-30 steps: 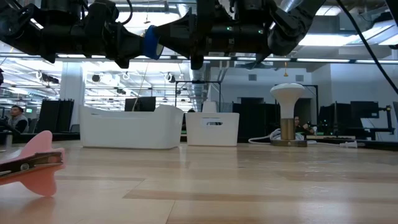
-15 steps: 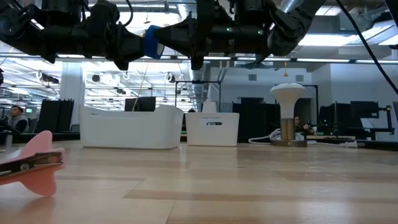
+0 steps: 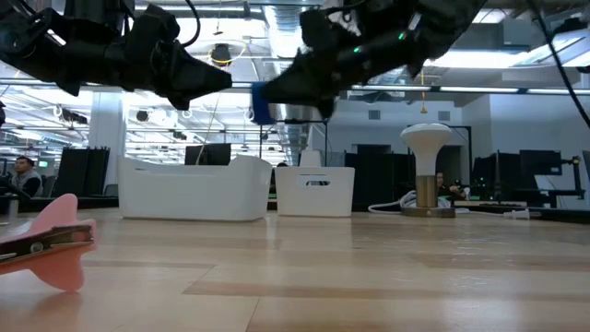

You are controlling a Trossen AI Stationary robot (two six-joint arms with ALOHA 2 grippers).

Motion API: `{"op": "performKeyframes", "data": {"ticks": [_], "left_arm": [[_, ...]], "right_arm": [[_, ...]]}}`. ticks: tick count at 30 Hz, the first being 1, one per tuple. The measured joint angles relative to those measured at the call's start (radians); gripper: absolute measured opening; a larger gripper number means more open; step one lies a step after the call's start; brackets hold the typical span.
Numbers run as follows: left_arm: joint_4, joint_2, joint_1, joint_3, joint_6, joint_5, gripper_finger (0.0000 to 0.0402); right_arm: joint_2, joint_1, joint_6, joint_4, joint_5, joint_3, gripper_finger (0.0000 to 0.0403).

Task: Pick and place Stapler, Stapler remover, tape
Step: Put the dark blue tape into the black transparent bin

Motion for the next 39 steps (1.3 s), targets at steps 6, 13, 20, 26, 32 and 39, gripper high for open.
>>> {"op": "performKeyframes", "data": {"ticks": [6, 13, 20, 26, 32, 39], "left_arm": [[-0.038, 0.000, 0.000, 0.000, 0.000, 0.000, 0.0097], [-0.048, 0.000, 0.000, 0.000, 0.000, 0.000, 0.0097], [-0.049, 0.000, 0.000, 0.000, 0.057, -0.058, 0.0097], [-0.051, 0.000, 0.000, 0.000, 0.057, -0.064, 0.0097], [-0.052, 0.000, 0.000, 0.000, 0.057, -0.064, 0.0097], [-0.052, 0.000, 0.000, 0.000, 0.056, -0.064, 0.0097]], "right_arm": [[-0.197, 0.076, 0.027, -0.413, 0.214, 0.000, 0.0019], [-0.434, 0.282, 0.360, -0.877, 0.528, 0.000, 0.0019], [-0.513, 0.517, 0.953, -1.244, 0.650, 0.000, 0.0019], [-0.450, 0.680, 1.454, -1.487, 0.532, 0.000, 0.0019], [-0.354, 0.783, 1.712, -1.554, 0.298, 0.000, 0.0019], [-0.255, 0.838, 1.836, -1.548, 0.139, 0.001, 0.0019]]}}
